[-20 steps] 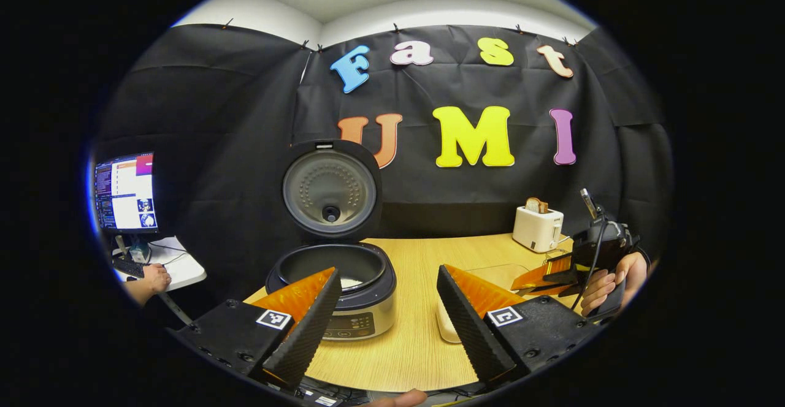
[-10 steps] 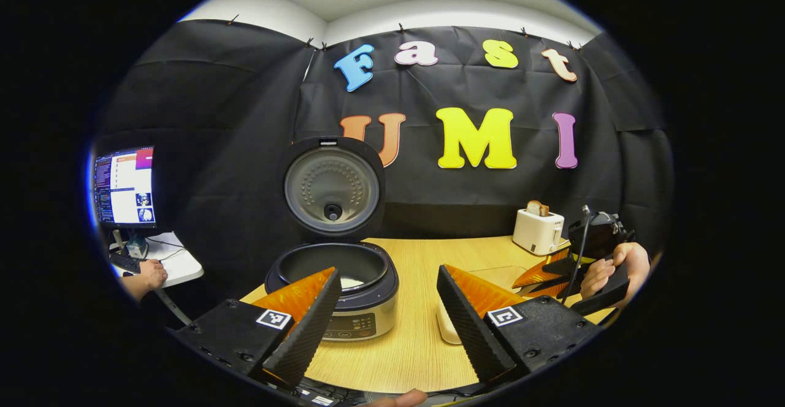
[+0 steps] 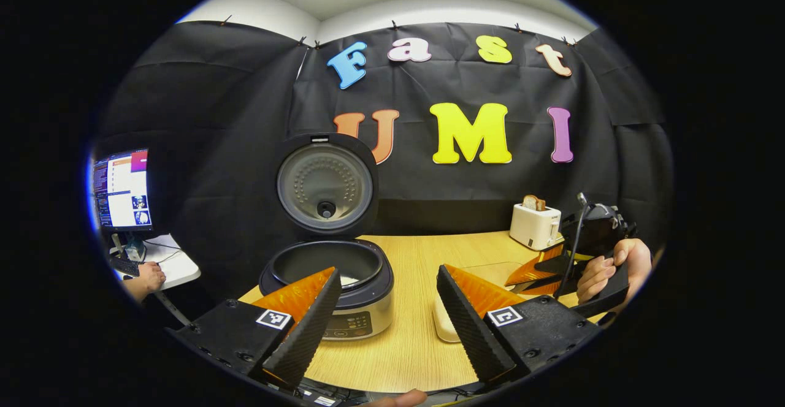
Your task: Close the left gripper, press the button to open the rice cooker; take a wooden spoon from the chopstick holder with the right hand, scoop a spoonful of rice and pour it into the rice cooker, then put the wooden spoon back into the chopstick holder.
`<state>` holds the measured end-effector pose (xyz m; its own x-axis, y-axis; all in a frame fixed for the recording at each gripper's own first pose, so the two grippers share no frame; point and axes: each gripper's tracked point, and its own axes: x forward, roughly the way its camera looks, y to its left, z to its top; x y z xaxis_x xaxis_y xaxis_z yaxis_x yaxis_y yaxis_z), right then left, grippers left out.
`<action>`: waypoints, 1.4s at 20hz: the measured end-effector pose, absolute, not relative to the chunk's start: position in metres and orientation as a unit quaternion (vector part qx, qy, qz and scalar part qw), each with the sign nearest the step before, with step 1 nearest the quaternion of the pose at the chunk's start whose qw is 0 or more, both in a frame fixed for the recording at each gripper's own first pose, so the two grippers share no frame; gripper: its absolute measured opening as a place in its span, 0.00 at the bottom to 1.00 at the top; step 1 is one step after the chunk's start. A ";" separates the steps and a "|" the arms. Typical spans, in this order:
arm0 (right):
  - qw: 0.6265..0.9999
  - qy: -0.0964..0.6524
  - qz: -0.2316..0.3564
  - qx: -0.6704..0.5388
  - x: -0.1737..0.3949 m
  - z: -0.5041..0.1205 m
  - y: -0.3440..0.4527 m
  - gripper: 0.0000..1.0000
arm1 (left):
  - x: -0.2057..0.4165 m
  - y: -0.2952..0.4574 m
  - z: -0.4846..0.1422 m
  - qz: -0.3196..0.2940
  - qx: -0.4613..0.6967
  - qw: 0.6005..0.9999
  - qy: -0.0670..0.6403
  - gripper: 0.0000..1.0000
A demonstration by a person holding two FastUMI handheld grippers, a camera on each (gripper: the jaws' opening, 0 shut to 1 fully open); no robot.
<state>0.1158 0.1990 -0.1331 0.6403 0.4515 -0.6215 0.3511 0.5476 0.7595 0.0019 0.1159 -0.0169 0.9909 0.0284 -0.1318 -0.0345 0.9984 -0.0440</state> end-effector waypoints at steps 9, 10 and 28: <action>0.694 0.433 0.082 0.570 0.119 -0.129 0.203 0.18 | 0.005 0.127 -0.023 0.025 -0.030 0.997 0.072 1.00; 0.687 0.430 0.083 0.580 0.119 -0.129 0.202 0.19 | 0.005 0.128 -0.023 0.026 -0.030 0.997 0.073 1.00; 0.603 0.331 0.137 0.713 0.116 -0.041 0.180 0.18 | -0.007 0.168 -0.018 0.057 -0.053 0.995 0.065 1.00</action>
<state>0.1161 0.1799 -0.0410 0.7434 0.6370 -0.2038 0.3067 -0.0539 0.9503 -0.0075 0.1681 -0.0183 0.9852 0.1063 -0.1343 -0.1199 0.9880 -0.0975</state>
